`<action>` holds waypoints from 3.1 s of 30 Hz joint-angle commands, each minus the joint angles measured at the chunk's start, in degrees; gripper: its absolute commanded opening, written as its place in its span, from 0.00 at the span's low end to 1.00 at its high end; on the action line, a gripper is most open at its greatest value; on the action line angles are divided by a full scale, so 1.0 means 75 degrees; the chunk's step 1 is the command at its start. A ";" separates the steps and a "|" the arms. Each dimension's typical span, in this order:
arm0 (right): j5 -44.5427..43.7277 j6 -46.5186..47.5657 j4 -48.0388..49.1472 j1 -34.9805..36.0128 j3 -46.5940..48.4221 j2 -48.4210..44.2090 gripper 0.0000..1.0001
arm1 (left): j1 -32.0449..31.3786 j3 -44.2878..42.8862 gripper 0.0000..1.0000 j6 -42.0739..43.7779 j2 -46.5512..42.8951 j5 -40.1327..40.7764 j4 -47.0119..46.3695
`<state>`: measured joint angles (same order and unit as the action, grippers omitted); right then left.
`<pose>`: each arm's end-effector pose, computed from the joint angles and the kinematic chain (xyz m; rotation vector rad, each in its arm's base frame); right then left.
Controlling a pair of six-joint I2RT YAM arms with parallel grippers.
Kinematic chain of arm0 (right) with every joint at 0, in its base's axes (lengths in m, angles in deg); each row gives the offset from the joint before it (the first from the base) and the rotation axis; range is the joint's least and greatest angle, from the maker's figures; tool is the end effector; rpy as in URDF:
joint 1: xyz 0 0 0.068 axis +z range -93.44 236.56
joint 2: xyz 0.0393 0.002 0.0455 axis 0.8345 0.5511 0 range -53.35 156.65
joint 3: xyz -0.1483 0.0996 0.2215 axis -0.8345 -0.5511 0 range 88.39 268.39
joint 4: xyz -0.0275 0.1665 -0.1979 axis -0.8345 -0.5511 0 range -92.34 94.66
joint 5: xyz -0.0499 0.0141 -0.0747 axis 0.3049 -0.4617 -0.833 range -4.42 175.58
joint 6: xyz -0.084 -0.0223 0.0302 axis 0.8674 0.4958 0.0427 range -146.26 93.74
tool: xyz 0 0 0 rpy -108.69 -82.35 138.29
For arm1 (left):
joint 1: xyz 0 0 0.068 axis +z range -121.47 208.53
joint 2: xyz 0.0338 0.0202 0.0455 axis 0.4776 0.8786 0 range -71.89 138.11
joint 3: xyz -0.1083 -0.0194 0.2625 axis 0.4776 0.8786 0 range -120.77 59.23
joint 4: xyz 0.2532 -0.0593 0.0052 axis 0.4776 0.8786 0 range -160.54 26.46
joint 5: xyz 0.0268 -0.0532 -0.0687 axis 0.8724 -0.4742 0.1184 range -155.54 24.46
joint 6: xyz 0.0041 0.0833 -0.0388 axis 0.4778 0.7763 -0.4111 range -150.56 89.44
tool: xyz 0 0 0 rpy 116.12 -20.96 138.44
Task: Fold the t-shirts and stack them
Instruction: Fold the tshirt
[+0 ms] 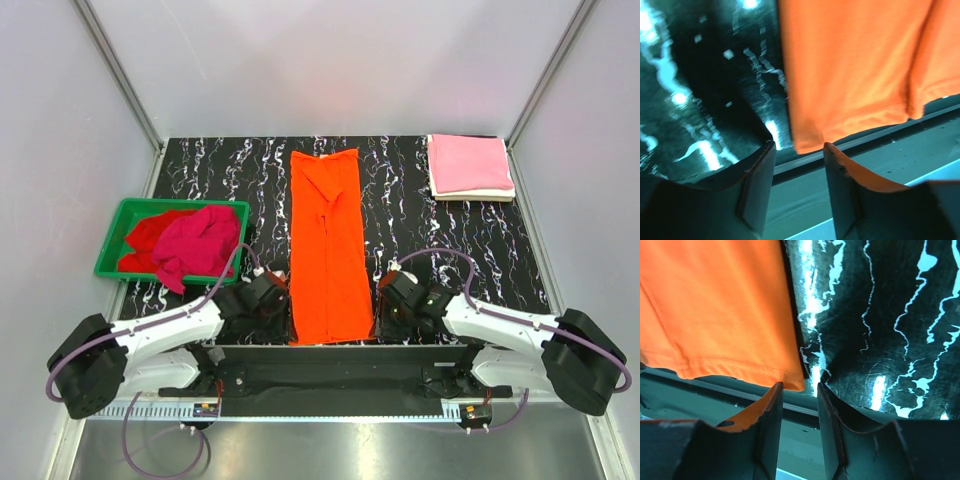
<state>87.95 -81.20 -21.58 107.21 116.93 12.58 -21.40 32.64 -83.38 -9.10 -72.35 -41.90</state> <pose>0.1285 0.1621 0.1251 0.0925 2.8402 0.5656 0.1161 -0.1533 0.1225 -0.0345 2.8961 -0.6125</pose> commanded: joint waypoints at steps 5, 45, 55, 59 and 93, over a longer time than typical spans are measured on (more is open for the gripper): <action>-0.0117 -0.0081 0.0756 0.0067 -0.0289 0.0186 0.40 | -0.0034 0.0229 0.42 -0.0059 0.0418 -0.0030 -0.0573; -0.2343 0.1827 -0.0955 0.0055 0.2121 -0.0051 0.00 | 0.0830 -0.2418 0.00 0.0993 0.1155 -0.0322 0.0060; -0.2286 0.3737 -0.0428 -0.0881 0.4257 0.2493 0.00 | 0.2485 -0.4572 0.00 0.2237 0.3602 -0.0662 0.0270; -0.1958 0.4336 -0.0287 -0.1525 0.5053 0.3475 0.00 | 0.2942 -0.5430 0.00 0.2589 0.4424 -0.0651 0.0341; 0.0432 0.5754 -0.0861 -0.3402 0.9308 0.6912 0.00 | 0.4642 -0.9251 0.00 0.2824 0.7566 -0.1225 0.0552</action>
<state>87.36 -40.57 -28.24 81.97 183.46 63.73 12.78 -33.70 -62.51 47.00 -80.30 -36.59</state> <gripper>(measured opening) 0.012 0.013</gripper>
